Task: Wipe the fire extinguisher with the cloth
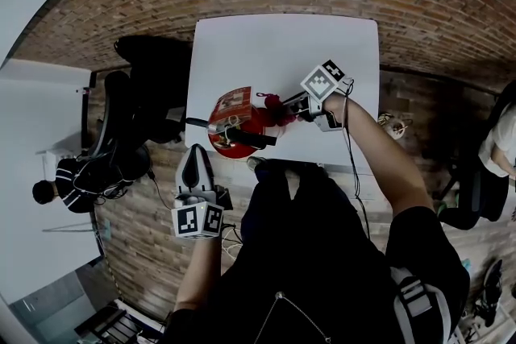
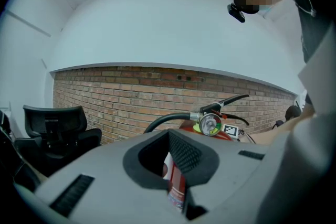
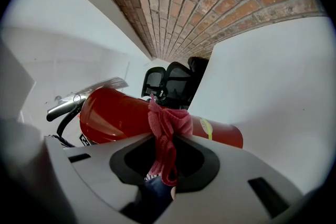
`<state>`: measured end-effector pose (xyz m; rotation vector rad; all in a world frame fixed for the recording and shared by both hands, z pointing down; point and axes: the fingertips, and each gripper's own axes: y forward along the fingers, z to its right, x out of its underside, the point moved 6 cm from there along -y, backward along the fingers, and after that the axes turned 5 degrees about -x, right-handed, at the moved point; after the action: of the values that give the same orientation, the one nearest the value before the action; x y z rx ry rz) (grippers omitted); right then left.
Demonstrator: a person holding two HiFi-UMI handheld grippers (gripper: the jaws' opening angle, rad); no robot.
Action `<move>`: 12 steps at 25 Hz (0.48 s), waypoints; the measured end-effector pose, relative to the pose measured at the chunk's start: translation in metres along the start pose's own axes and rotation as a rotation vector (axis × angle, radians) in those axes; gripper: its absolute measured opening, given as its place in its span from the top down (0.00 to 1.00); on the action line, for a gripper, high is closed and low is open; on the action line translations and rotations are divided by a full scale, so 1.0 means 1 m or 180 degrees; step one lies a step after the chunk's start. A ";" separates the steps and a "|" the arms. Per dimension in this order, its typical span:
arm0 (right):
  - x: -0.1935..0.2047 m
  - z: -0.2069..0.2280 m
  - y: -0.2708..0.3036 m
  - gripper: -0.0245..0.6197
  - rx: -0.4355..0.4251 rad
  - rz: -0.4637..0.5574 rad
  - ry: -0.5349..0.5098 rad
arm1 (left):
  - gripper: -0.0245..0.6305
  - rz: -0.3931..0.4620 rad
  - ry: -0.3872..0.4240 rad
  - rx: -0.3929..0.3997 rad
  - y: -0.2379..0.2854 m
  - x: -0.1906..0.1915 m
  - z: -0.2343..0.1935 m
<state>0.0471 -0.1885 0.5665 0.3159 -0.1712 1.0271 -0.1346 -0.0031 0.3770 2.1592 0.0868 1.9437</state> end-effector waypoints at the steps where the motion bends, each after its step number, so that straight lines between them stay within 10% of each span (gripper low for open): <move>1: -0.001 -0.004 -0.001 0.81 -0.0015 0.0022 -0.0012 | 0.92 0.0000 -0.0005 -0.0003 -0.001 0.000 0.000; 12: -0.004 -0.046 -0.013 0.81 -0.0338 0.0314 -0.0043 | 0.92 0.0011 -0.0034 0.0023 -0.005 0.003 0.004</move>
<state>0.0558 -0.1823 0.5200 0.2197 -0.2547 1.1095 -0.1294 0.0015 0.3785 2.1754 0.0882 1.9366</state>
